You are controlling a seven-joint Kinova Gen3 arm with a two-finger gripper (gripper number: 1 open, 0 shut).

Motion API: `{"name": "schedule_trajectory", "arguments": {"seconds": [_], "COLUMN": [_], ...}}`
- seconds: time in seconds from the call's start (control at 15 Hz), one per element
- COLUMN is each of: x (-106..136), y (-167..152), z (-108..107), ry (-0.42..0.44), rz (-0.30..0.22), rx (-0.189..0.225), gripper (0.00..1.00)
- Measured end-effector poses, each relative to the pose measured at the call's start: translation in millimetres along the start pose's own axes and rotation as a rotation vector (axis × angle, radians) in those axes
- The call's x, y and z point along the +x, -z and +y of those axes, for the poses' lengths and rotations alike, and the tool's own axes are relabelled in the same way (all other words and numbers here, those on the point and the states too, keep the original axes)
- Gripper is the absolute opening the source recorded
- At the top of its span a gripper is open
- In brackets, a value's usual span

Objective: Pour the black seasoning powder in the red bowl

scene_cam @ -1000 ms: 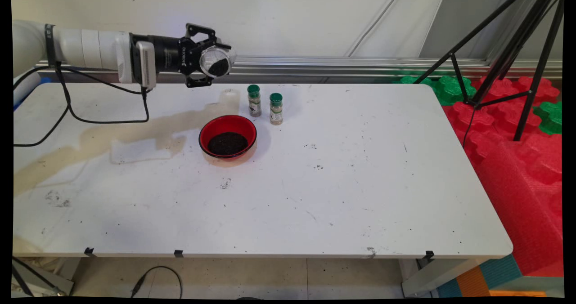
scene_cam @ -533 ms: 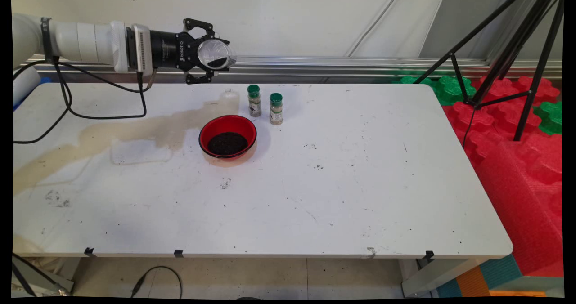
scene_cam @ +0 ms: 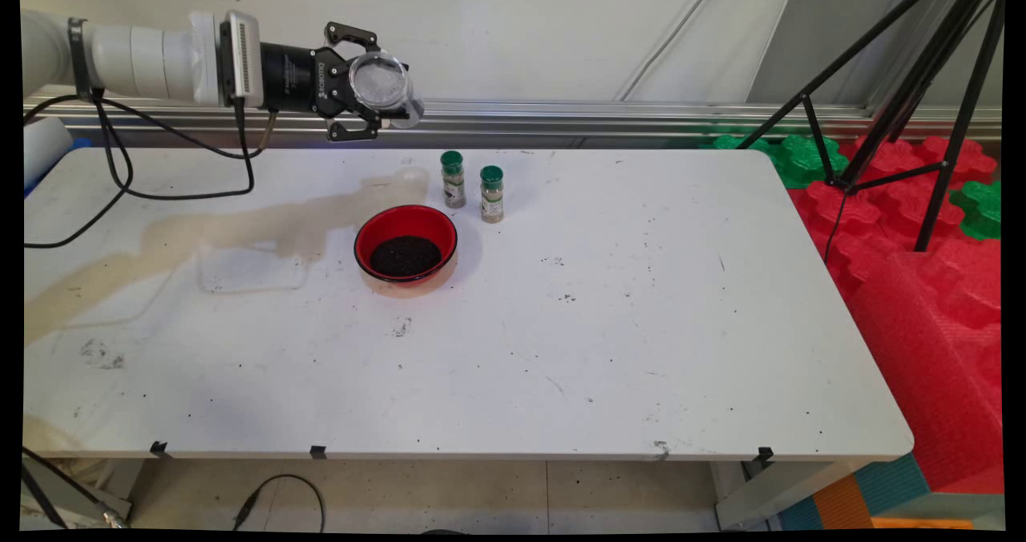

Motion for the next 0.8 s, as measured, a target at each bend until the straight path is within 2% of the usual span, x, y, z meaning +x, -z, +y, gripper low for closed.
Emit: {"name": "schedule_trajectory", "arguments": {"seconds": [0.8], "x": [13.8], "y": [1.4], "z": [-17.8], "ry": [0.304], "rz": [0.05], "rx": [-0.034], "gripper": [0.0]}}
